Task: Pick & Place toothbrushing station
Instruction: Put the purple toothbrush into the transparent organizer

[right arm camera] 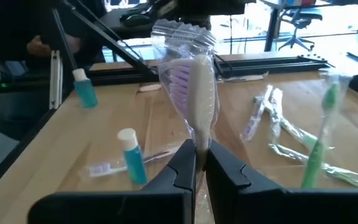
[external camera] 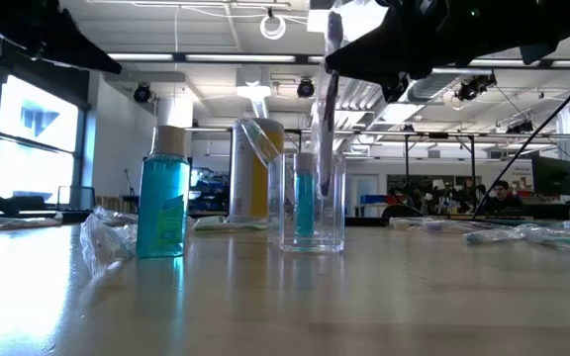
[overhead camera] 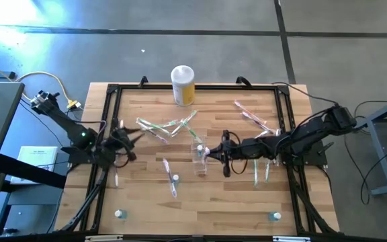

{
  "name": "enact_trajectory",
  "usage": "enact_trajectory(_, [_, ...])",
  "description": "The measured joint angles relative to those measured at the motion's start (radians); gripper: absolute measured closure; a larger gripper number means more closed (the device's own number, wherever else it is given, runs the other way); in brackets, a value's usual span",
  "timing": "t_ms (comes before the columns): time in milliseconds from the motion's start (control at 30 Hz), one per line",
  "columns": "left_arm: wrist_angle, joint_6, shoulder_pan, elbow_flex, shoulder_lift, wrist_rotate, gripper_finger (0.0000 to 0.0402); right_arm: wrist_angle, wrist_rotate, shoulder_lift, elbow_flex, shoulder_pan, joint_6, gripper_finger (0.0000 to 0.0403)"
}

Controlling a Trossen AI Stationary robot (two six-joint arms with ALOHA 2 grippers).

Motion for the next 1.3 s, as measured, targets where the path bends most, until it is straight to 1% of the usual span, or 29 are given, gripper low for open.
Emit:
enact_trajectory(100, [0.2,0.147,0.0,-0.051,0.008,0.102,0.0307,-0.03,0.0,0.0,0.0,-0.006,0.021,0.0392])
enact_trajectory(167, [0.299,0.218,0.0,-0.066,0.01,0.152,0.0307,-0.032,0.0,0.0,0.0,-0.006,0.025,0.0392])
enact_trajectory(233, [0.361,0.253,0.0,-0.067,0.01,0.181,0.0307,-0.037,0.001,0.0,0.0,-0.006,0.028,0.0392])
enact_trajectory(333, [0.407,0.281,0.0,-0.067,0.009,0.186,0.0307,-0.043,0.023,0.011,0.0,-0.005,0.039,0.0392])
enact_trajectory(433, [0.414,0.295,0.0,-0.067,0.01,0.186,0.0307,-0.046,0.024,0.014,0.0,-0.006,0.039,0.0392])
enact_trajectory(567, [0.398,0.295,0.0,-0.067,0.01,0.185,0.0307,-0.048,0.028,0.054,-0.001,-0.015,0.043,0.0392])
enact_trajectory(667, [0.4,0.294,0.0,-0.067,0.01,0.185,0.0307,-0.004,0.023,0.084,0.001,-0.026,0.057,0.0392])
enact_trajectory(833, [0.395,0.294,0.0,-0.067,0.01,0.186,0.0307,0.015,0.019,0.116,0.002,-0.042,0.075,0.0391])
enact_trajectory(1133, [0.369,0.294,0.0,-0.067,0.01,0.224,0.0307,0.02,0.016,0.116,0.001,-0.044,0.077,0.038])
enact_trajectory(1300, [0.343,0.266,0.0,-0.067,0.01,0.231,0.0307,0.02,-0.02,0.116,0.001,-0.044,0.076,0.0379])
